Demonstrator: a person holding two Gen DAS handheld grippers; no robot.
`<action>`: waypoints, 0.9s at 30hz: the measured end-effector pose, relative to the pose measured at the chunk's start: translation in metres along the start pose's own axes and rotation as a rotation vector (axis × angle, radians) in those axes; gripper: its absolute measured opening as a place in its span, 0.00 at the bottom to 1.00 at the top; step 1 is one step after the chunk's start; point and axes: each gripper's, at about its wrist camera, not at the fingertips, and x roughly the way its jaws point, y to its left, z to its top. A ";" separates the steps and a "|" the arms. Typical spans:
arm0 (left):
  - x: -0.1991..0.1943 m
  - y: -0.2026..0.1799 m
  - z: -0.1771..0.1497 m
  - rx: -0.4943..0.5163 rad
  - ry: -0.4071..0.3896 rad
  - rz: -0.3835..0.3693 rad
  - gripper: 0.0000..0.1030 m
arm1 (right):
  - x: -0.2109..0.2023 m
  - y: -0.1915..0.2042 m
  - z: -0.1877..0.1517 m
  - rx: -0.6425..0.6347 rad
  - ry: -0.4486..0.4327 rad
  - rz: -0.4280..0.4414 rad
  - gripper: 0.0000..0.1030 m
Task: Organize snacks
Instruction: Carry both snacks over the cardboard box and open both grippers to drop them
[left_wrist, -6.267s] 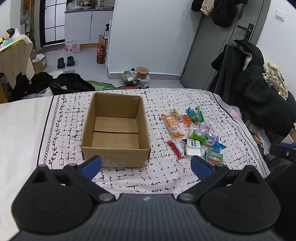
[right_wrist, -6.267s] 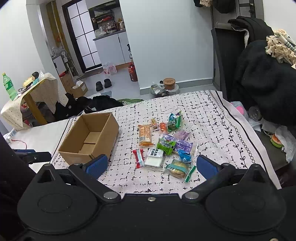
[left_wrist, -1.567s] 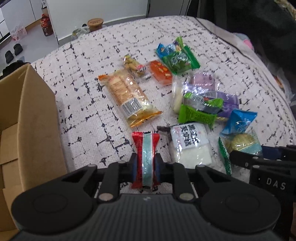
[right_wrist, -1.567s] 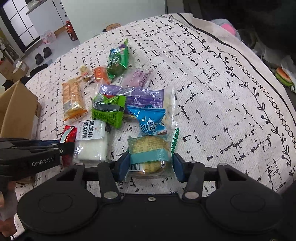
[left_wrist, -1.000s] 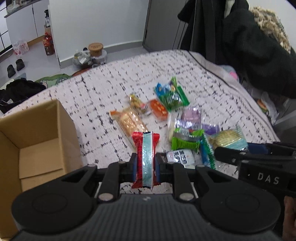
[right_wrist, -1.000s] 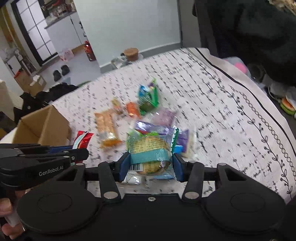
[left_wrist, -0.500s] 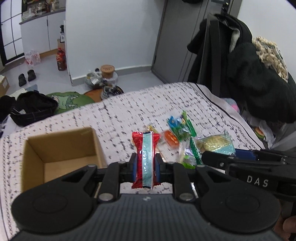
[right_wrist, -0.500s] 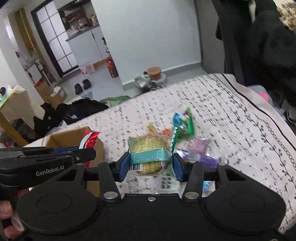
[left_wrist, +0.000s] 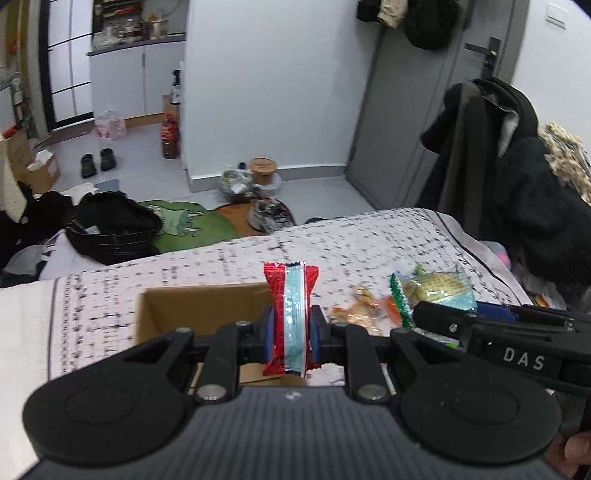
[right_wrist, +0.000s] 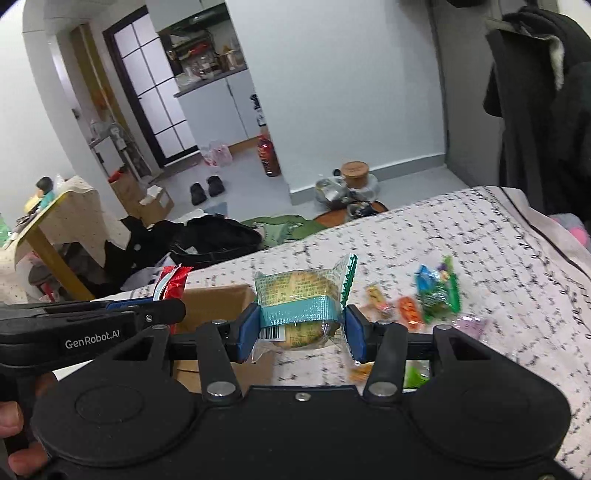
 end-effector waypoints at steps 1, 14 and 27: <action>-0.002 0.006 0.000 -0.007 -0.001 0.012 0.18 | 0.002 0.004 0.000 -0.003 -0.002 0.008 0.47; -0.005 0.063 0.004 -0.080 -0.039 0.077 0.18 | 0.034 0.050 0.007 -0.037 0.005 0.099 0.47; 0.053 0.089 -0.006 -0.130 0.074 0.066 0.18 | 0.076 0.070 0.001 -0.063 0.079 0.097 0.47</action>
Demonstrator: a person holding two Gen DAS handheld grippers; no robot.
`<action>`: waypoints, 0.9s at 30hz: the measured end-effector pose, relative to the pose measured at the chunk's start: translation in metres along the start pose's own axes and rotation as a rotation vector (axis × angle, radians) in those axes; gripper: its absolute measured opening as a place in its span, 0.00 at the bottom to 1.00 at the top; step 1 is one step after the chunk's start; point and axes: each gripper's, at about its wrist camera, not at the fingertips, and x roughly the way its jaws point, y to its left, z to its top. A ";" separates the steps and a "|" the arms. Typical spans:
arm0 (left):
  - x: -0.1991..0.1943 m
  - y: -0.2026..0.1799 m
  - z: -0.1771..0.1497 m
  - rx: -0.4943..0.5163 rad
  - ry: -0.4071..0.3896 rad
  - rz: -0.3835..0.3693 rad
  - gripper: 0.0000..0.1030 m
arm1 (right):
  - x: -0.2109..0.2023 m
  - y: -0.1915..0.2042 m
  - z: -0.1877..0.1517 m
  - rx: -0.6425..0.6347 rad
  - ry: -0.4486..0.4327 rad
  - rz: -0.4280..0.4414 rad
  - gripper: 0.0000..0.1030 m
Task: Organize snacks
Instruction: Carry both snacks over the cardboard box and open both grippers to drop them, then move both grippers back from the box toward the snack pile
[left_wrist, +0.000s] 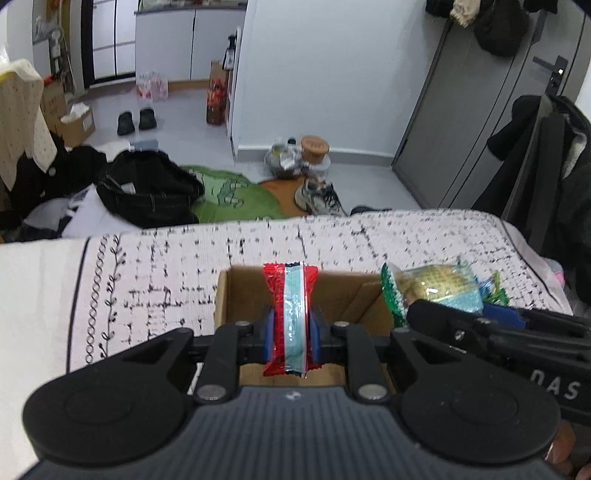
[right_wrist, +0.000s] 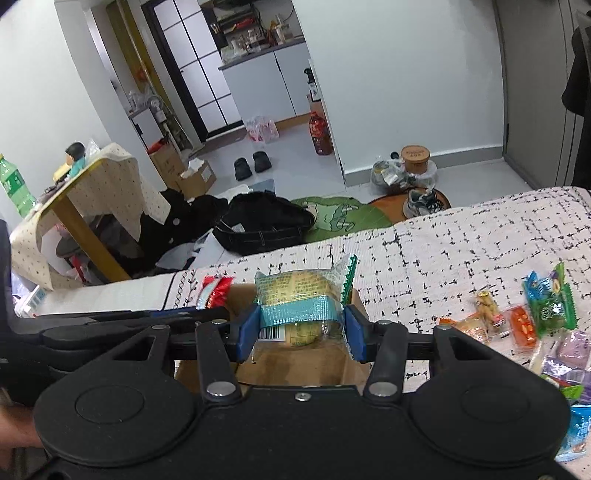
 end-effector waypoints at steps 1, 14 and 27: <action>0.005 0.001 0.000 -0.002 0.008 0.004 0.18 | 0.002 0.000 0.000 0.000 0.005 -0.003 0.47; -0.010 0.018 0.007 -0.069 -0.038 0.030 0.59 | 0.018 -0.001 0.001 0.003 0.030 -0.012 0.47; -0.048 0.033 0.005 -0.173 -0.106 0.066 0.85 | 0.017 -0.001 -0.001 -0.017 0.021 0.028 0.70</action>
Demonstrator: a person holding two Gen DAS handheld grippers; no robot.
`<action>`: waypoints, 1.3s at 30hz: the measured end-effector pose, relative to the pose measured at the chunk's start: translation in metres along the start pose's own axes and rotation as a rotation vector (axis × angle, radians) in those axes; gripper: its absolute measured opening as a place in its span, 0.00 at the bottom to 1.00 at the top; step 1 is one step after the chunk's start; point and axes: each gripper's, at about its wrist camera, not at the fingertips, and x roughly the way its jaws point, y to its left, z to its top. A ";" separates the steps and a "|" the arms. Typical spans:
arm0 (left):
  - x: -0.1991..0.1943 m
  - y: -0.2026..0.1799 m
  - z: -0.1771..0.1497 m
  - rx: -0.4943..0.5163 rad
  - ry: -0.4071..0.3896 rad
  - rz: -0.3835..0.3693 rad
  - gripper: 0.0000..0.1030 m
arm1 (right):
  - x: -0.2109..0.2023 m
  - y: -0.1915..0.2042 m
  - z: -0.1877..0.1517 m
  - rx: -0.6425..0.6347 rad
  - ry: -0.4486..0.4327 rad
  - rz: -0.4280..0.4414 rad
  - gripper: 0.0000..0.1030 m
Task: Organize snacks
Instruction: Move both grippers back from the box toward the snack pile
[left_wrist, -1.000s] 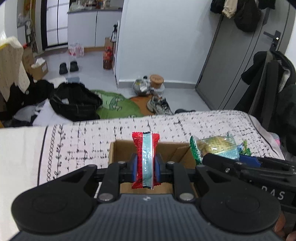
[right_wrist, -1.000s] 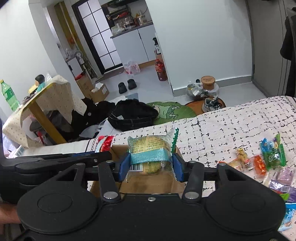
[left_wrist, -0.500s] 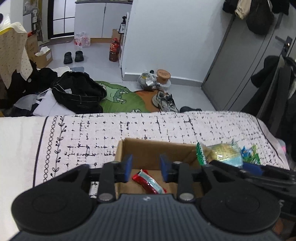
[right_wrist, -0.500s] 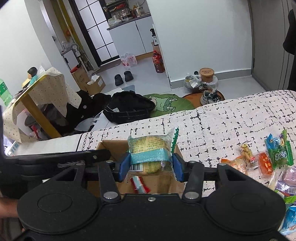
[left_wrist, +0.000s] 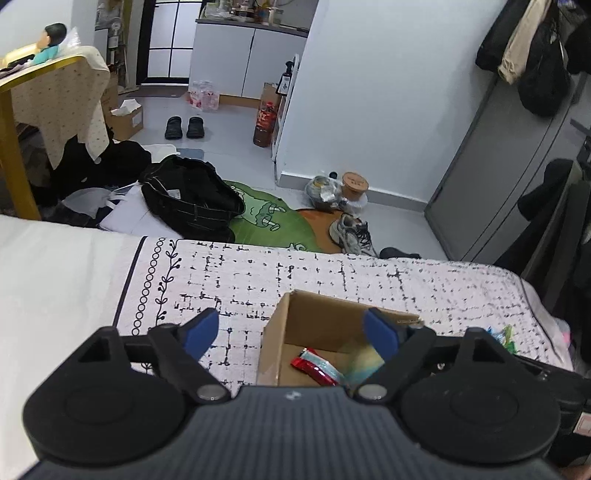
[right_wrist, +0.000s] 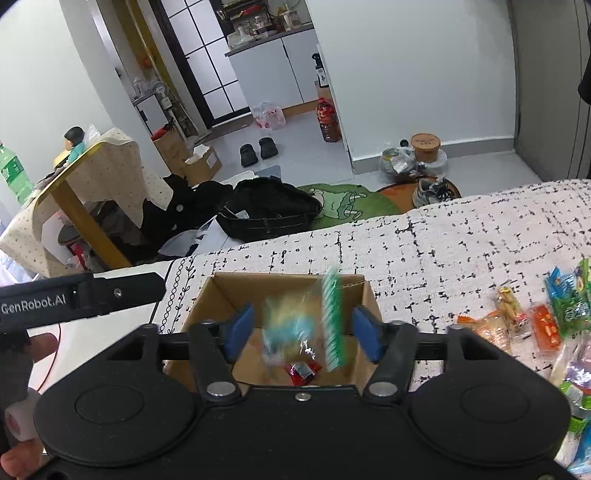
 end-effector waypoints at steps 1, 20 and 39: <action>-0.002 0.000 -0.001 -0.007 -0.002 -0.009 0.88 | -0.005 -0.002 0.000 0.000 -0.007 0.003 0.78; -0.043 -0.037 -0.025 0.051 -0.060 -0.079 1.00 | -0.082 -0.040 -0.016 -0.077 -0.087 -0.025 1.00; -0.068 -0.076 -0.053 0.175 -0.080 -0.200 1.00 | -0.153 -0.098 -0.041 -0.003 -0.203 -0.064 1.00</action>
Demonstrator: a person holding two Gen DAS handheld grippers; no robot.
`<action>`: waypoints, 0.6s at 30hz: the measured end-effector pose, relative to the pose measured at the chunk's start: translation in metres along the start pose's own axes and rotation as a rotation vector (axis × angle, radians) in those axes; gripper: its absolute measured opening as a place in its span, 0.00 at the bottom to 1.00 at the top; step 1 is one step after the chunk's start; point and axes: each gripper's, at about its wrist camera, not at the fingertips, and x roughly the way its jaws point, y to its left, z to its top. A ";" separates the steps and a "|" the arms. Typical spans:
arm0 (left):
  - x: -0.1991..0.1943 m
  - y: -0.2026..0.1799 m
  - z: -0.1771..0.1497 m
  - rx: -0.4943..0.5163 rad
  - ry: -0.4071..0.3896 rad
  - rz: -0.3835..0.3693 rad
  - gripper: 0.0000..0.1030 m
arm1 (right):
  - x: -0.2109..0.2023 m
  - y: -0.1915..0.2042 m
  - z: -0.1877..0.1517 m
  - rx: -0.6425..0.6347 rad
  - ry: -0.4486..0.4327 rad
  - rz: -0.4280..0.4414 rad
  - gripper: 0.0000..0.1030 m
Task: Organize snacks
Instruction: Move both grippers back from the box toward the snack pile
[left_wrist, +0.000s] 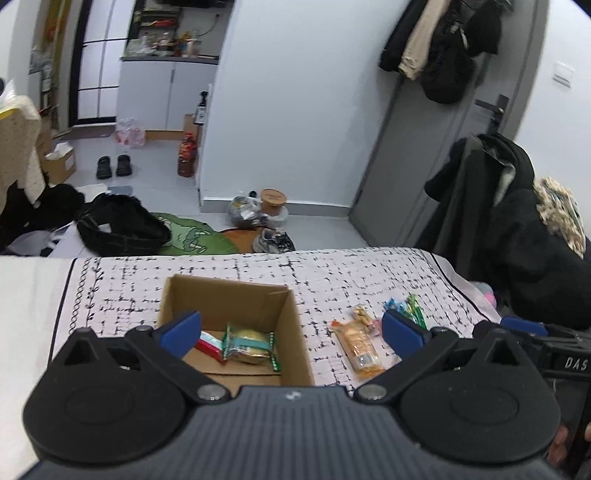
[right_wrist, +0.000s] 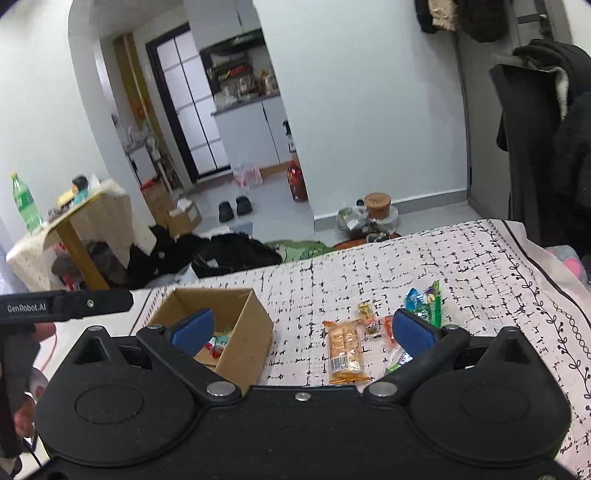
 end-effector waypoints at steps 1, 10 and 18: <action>0.001 -0.002 0.000 0.014 0.006 -0.006 1.00 | -0.002 -0.002 -0.002 0.005 -0.001 0.001 1.00; 0.011 -0.018 0.002 0.078 0.026 -0.055 1.00 | -0.023 -0.017 -0.016 0.010 -0.024 0.010 1.00; 0.031 -0.052 -0.010 0.242 0.114 -0.069 1.00 | -0.036 -0.032 -0.027 0.007 0.044 -0.034 1.00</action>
